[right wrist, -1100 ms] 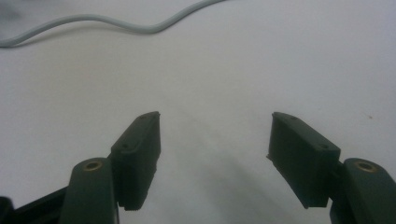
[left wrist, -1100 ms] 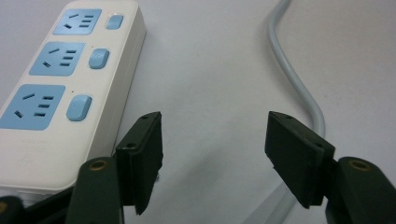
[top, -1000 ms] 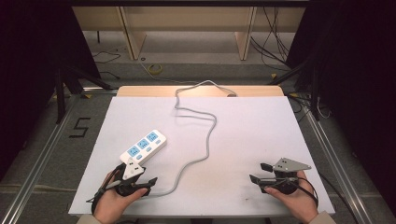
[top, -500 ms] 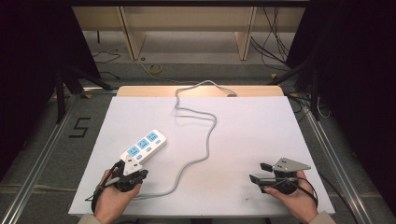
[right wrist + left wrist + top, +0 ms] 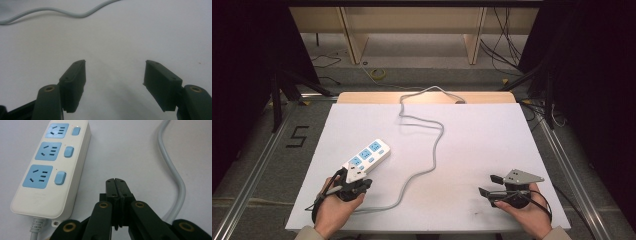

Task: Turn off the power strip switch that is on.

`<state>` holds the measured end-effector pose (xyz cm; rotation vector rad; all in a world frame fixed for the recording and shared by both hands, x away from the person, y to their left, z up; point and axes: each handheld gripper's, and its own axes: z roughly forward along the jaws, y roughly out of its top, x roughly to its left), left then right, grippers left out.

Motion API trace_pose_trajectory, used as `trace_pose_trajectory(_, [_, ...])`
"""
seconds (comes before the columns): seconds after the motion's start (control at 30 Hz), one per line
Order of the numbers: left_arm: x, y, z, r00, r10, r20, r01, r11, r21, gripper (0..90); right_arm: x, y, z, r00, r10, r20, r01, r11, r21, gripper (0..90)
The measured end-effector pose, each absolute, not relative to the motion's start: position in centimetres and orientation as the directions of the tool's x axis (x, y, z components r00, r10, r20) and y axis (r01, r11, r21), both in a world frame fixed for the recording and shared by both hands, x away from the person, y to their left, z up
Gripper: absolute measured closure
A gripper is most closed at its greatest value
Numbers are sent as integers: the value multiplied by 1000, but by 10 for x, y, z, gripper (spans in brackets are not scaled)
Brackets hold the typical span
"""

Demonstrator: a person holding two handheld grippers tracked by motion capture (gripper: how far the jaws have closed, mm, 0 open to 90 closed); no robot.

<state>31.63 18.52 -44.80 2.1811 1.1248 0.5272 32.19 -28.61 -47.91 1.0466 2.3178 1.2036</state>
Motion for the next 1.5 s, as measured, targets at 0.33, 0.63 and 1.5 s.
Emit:
trace_pose_trajectory(0.33, [323,184,-443,545,837,56,594,-432,679,895,322,-286,-479,-677,734,45,460,375,805,349])
trace_pose_trajectory(0.63, [329,185,-441,532,845,48,608,-421,673,896,322,-286,-479,-679,733,45,459,375,805,349])
trace_pose_trajectory(1.5, [342,186,-436,523,851,47,624,-420,660,896,322,-286,-480,-679,733,46,460,375,805,349])
